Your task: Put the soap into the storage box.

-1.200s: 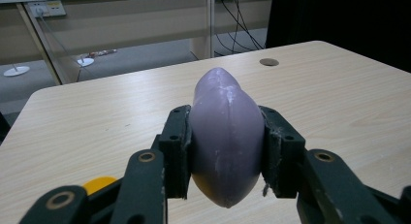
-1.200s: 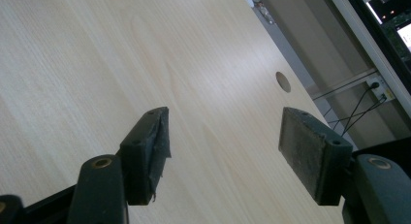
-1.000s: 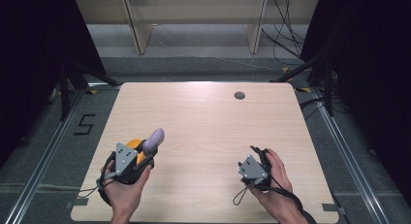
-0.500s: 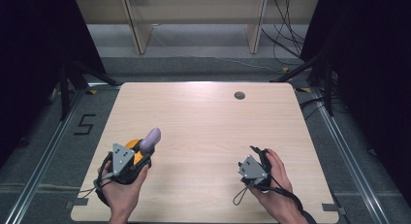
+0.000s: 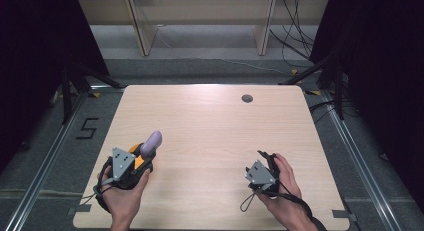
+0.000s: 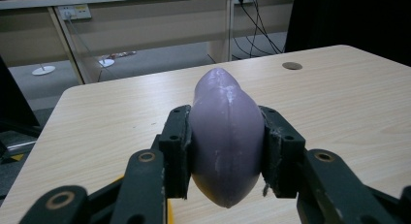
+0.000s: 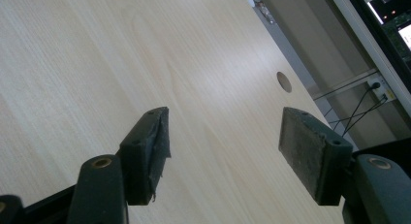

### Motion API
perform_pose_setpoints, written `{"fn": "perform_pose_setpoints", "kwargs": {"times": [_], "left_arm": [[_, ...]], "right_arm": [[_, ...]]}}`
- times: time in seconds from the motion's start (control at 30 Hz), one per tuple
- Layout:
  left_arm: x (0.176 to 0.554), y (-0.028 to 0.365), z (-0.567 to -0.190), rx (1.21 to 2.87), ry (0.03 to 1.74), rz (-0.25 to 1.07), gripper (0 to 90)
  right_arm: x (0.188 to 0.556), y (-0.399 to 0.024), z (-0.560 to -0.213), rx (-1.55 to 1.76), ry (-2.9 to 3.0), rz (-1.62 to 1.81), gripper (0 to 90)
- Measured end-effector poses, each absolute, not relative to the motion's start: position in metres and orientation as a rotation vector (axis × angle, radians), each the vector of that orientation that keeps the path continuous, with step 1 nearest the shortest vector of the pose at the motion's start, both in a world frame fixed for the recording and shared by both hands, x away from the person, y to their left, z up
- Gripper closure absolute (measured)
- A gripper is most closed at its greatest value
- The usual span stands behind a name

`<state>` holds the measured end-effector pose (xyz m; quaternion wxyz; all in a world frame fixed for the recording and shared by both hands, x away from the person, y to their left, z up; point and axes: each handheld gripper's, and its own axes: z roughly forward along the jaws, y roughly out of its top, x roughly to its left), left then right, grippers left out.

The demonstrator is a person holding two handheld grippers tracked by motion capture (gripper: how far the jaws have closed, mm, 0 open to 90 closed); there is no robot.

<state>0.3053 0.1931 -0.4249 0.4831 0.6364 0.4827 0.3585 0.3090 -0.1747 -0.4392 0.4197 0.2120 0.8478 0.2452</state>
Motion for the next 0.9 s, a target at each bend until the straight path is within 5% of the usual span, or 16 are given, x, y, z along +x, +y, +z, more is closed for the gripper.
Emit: {"fn": "perform_pose_setpoints", "kwargs": {"times": [0.9], "left_arm": [[0.308,0.208,-0.428,1.524,1.228,0.920,58.9]], "right_arm": [[0.309,-0.175,-0.439,0.520,2.124,0.614,36.0]]}}
